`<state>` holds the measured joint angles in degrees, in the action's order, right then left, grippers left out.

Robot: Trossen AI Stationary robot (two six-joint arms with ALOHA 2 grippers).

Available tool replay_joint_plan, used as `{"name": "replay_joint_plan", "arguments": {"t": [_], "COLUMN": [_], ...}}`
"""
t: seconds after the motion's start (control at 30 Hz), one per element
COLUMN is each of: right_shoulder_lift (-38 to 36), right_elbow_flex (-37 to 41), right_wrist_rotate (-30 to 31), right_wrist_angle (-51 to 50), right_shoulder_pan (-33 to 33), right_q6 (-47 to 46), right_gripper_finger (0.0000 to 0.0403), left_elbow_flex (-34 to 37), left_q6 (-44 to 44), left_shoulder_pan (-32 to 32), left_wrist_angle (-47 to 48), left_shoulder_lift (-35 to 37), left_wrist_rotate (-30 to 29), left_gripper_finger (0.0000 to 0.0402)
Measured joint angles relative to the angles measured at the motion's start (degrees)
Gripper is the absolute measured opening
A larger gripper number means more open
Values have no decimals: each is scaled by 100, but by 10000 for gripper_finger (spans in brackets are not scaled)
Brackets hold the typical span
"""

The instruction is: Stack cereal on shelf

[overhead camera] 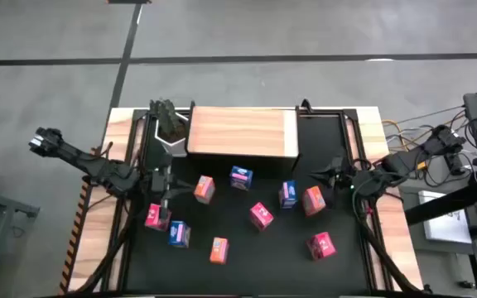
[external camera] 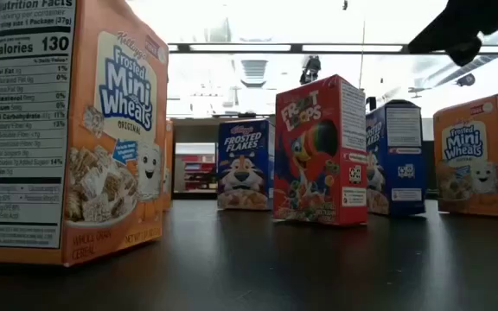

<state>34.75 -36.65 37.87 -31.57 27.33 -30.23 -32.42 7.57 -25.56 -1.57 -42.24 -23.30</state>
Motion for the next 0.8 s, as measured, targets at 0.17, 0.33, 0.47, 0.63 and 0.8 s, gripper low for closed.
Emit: {"name": "replay_joint_plan", "arguments": {"t": [0.17,0.33,0.47,0.63,0.8], "right_shoulder_lift": [-524,-1204,-1763,-2328,-2631], "right_elbow_flex": [726,1427,1885,2299,2467], "right_wrist_rotate": [-24,-80,-73,-40,-36], "right_wrist_angle": [1417,2539,2967,3318,3322], "right_shoulder_pan": [0,0,0,0,2], "right_q6": [1174,2136,2570,2828,2834], "right_gripper_finger": [13,13,13,13,13], "left_elbow_flex": [659,1195,1620,1962,2099], "left_q6": [51,91,155,190,262], "left_shoulder_pan": [-1,0,7,7,7], "left_wrist_angle": [-873,-1051,-1245,-1298,-1303], "left_shoulder_lift": [449,1140,1721,2394,2780], "left_wrist_rotate": [744,780,780,676,675], "left_gripper_finger": [0,0,0,0,0]}}
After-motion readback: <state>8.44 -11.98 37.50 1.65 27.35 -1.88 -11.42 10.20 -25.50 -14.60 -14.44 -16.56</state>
